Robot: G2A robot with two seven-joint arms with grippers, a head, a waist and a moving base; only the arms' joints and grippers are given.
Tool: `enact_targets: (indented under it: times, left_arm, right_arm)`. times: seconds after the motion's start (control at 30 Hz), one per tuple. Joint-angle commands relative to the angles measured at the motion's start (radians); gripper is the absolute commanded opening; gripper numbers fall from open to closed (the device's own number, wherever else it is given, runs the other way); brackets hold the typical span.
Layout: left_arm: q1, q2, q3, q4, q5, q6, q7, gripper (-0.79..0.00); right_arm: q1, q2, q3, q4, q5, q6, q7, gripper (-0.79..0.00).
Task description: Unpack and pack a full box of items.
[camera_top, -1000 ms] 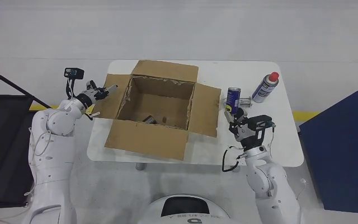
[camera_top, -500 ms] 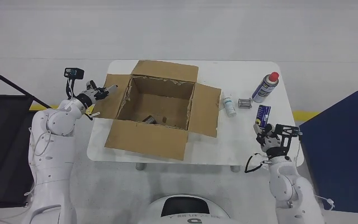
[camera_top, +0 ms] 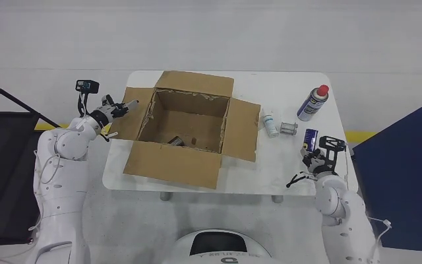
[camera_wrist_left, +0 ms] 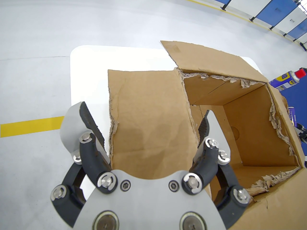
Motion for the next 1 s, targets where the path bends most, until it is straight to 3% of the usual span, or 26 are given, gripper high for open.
enact_targets:
  times: [0.0,0.23,0.67,0.73,0.97]
  left_arm:
    - [0.000,0.000,0.000,0.000,0.000,0.000,0.000,0.000]
    - [0.000,0.000,0.000,0.000,0.000,0.000,0.000,0.000]
    - [0.000,0.000,0.000,0.000,0.000,0.000,0.000,0.000]
    - [0.000,0.000,0.000,0.000,0.000,0.000,0.000,0.000]
    - [0.000,0.000,0.000,0.000,0.000,0.000,0.000,0.000]
  right_arm:
    - [0.017,0.000,-0.008,0.011,-0.012,0.016,0.015,-0.785]
    - [0.108,-0.002,-0.052,0.078,-0.097,0.129,0.095,-0.785]
    - [0.173,-0.004,-0.104,0.115,-0.180,0.186,0.164,-0.785]
    - [0.178,-0.005,-0.111,0.116,-0.187,0.186,0.169,-0.751]
    - [0.210,-0.006,-0.129,0.134,-0.220,0.202,0.195,-0.785]
